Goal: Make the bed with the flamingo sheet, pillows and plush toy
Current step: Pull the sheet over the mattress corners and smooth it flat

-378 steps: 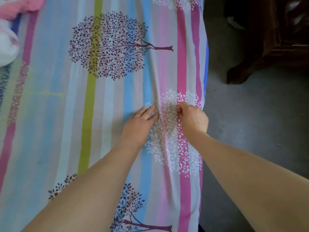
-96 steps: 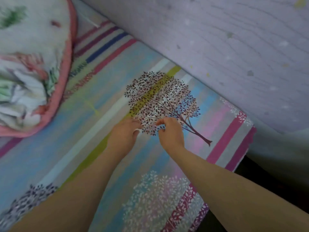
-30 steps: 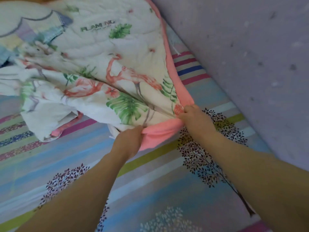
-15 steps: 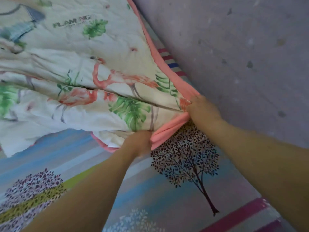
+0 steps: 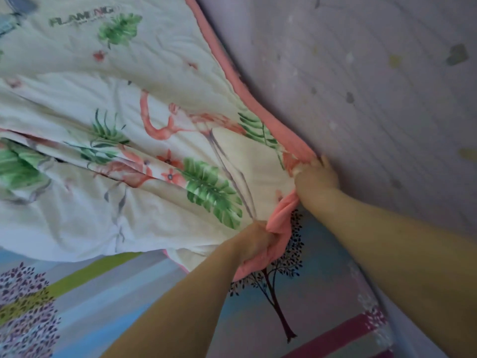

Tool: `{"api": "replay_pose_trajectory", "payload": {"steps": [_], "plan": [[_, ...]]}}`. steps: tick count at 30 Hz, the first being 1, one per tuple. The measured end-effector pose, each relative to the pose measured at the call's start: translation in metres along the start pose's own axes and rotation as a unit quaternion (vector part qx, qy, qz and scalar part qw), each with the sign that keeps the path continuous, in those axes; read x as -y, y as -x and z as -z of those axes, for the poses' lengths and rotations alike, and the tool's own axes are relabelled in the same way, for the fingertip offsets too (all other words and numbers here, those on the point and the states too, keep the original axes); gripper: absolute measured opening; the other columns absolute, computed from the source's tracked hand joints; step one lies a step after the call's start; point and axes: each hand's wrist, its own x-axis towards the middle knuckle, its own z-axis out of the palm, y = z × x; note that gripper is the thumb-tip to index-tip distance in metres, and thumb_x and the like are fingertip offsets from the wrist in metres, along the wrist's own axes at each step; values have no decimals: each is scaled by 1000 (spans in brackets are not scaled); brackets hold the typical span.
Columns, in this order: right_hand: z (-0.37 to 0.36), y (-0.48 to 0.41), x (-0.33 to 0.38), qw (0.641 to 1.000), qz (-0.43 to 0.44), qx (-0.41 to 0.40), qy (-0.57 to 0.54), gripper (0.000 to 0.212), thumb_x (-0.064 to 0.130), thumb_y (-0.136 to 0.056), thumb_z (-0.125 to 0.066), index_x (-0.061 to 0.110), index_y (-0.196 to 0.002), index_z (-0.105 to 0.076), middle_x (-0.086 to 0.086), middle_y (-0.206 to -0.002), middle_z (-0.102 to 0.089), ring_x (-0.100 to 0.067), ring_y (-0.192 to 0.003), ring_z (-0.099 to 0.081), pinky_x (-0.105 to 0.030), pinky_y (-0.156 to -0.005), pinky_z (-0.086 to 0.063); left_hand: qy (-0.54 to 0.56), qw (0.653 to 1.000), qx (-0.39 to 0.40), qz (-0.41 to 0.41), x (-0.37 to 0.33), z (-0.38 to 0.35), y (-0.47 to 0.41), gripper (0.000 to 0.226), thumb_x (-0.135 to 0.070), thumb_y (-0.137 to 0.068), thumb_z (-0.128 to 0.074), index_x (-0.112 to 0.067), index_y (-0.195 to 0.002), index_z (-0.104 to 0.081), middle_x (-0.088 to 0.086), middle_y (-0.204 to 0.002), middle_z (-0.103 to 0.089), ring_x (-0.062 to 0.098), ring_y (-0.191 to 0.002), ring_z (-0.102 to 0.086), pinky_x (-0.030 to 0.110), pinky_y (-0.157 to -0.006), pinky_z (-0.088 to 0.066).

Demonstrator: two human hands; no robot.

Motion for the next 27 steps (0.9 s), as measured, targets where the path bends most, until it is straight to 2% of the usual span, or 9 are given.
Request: {"api": "replay_pose_trajectory", "payload": {"steps": [4, 7, 10, 13, 15, 17, 20, 23, 27], "plan": [[-21, 13, 10, 998, 27, 45, -35, 47, 16, -97, -31, 20, -144, -37, -7, -157, -19, -29, -146, -3, -49, -118, -2, -5, 998, -53, -23, 13, -23, 1, 24, -38, -81, -58, -20, -94, -63, 6, -85, -68, 22, -77, -63, 50, -78, -54], [-32, 33, 19, 995, 66, 5, -75, 55, 11, -96, -36, 20, -149, -23, -8, -158, -13, -30, -146, -1, -50, -118, -3, -117, 989, -83, -45, 16, -22, 5, 33, -49, -75, -66, -23, -95, -60, -1, -86, -67, 20, -80, -64, 37, -73, -56], [-39, 52, 34, 981, 118, -50, -149, 55, 9, -95, -39, 22, -148, -27, -8, -155, -23, -29, -145, -12, -46, -119, -4, -178, 966, -151, -110, 21, -3, 18, 27, -37, -94, -50, -14, -83, -61, -1, -75, -64, 18, -70, -59, 31, -70, -52], [-42, 74, 64, 937, 205, -149, -242, 30, 14, -87, -47, 18, -111, -65, -8, -114, -59, -30, -115, -50, -48, -114, -25, -313, 914, -240, -98, 55, 32, 43, 25, -22, -97, -44, -10, -80, -59, 5, -76, -63, 25, -73, -57, 33, -63, -42], [-43, 85, 94, 908, 253, -190, -273, 20, 7, -71, -68, 17, -89, -70, -3, -89, -63, -28, -87, -59, -41, -89, -50, -424, 857, -272, -108, 86, 61, 65, 18, -16, -91, -46, -13, -81, -61, 5, -79, -62, 29, -75, -59, 34, -62, -42], [-41, 90, 127, 891, 295, -206, -277, 20, 17, -66, -80, 20, -82, -69, 0, -83, -64, -24, -79, -60, -32, -70, -53, -526, 786, -293, -139, 116, 86, 85, 13, -10, -73, -55, -18, -80, -63, 1, -78, -62, 29, -72, -62, 34, -62, -43], [-32, 101, 176, 863, 386, -243, -217, 4, 20, -77, -63, 22, -79, -66, 2, -82, -61, -22, -80, -58, -31, -66, -47, -594, 719, -318, -171, 153, 115, 114, 21, -11, -71, -53, -20, -83, -67, -1, -95, -67, 25, -90, -65, 37, -84, -36], [-26, 111, 222, 845, 445, -241, -172, 14, 19, -80, -51, 23, -79, -65, 3, -84, -61, -19, -85, -58, -30, -67, -46, -617, 697, -336, -140, 182, 144, 138, 24, -12, -75, -56, -18, -94, -71, 3, -119, -65, 26, -113, -60, 47, -102, -27], [-13, 101, 273, 893, 383, -198, -131, 37, 19, -77, -37, 24, -86, -73, 0, -92, -69, -23, -87, -67, -32, -66, -57, -650, 699, -295, -40, 209, 182, 156, 70, -15, -49, -88, -19, -115, -66, 7, -145, -45, 31, -135, -40, 58, -108, -16]]}}
